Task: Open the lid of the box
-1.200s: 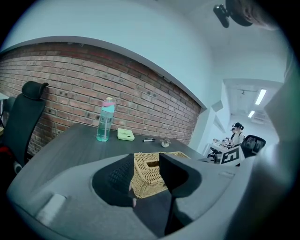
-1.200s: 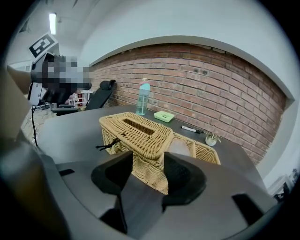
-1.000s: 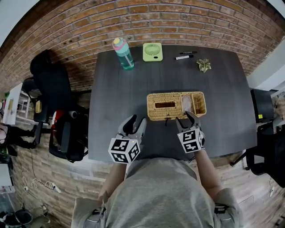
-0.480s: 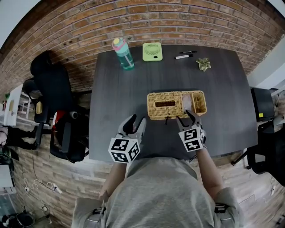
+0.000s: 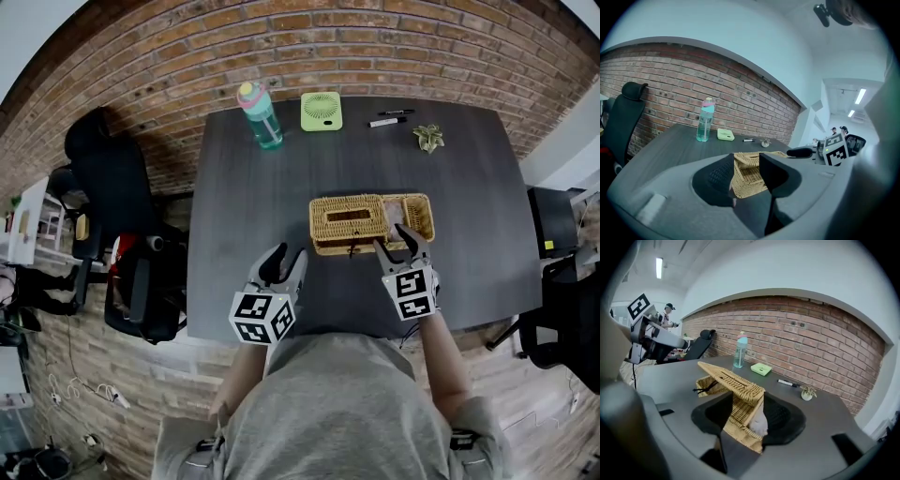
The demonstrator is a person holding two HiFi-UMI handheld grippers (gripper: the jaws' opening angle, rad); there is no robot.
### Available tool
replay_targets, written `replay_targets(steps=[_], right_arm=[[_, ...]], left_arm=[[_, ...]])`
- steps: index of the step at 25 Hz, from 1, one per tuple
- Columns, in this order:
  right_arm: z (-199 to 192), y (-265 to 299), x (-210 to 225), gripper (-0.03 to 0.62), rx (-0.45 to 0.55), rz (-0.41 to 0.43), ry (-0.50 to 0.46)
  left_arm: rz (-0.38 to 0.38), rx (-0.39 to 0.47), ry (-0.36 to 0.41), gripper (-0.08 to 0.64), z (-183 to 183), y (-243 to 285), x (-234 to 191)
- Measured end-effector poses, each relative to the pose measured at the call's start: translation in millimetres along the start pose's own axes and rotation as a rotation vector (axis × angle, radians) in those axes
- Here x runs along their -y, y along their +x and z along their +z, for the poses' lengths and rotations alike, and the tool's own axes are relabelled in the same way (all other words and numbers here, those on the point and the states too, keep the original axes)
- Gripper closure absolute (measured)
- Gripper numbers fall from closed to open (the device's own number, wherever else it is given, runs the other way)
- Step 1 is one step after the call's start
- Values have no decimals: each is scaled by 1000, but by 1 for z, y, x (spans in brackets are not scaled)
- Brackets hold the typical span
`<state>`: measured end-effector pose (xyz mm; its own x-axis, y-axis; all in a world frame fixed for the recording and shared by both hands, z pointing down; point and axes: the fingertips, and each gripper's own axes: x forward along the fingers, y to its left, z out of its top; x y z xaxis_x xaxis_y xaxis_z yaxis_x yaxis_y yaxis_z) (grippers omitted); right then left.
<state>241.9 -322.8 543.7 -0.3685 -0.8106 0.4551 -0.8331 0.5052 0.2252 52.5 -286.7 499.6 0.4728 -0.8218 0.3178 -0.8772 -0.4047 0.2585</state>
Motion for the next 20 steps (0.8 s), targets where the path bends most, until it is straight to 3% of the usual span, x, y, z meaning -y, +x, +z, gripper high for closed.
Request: replay_targets(steps=[20], right_arm=[[58, 9, 29, 394, 132, -19, 12]], left_arm=[[19, 0, -5, 397, -1, 1, -5]])
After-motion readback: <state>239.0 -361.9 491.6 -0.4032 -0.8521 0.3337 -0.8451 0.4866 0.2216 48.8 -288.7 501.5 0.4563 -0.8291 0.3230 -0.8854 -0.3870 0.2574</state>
